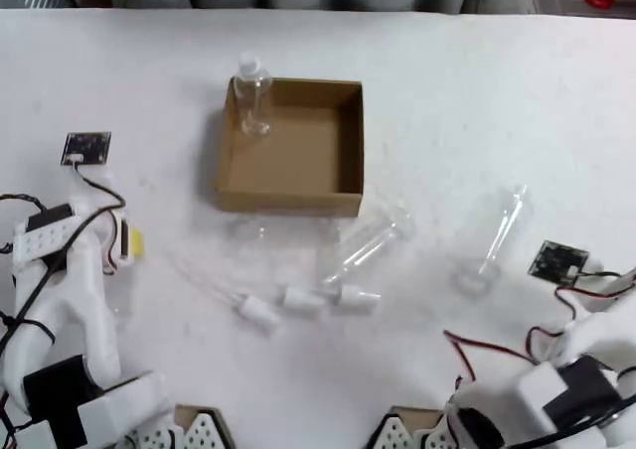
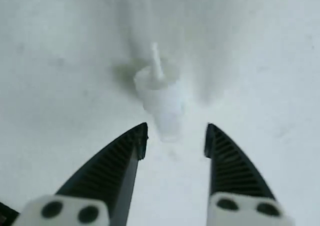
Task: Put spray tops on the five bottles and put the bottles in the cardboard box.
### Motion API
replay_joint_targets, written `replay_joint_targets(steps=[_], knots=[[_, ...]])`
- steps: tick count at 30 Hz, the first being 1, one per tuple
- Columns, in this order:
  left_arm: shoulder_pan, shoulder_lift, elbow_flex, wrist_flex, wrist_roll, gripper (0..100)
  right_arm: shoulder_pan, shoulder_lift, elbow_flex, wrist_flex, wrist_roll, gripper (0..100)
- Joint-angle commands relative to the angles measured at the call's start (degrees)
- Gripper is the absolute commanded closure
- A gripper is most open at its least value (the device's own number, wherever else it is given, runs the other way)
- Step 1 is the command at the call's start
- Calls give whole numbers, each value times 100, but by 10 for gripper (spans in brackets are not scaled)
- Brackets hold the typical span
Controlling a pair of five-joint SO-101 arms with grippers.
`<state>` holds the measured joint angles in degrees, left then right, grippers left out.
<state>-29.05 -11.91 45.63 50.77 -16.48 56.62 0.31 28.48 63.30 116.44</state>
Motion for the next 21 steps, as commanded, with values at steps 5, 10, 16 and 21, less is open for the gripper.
replay_joint_targets(steps=[5,10,16,21], knots=[[66,-365,18,-123,-62,973,154,101,-923,180,-1073,851],[66,-365,18,-123,-62,973,154,-233,-1468,1138,-3024,989],[66,-365,18,-123,-70,973,567,-558,-1521,1411,-5029,981],[66,-365,18,-123,-70,973,901,-629,-1090,1385,-5477,981]])
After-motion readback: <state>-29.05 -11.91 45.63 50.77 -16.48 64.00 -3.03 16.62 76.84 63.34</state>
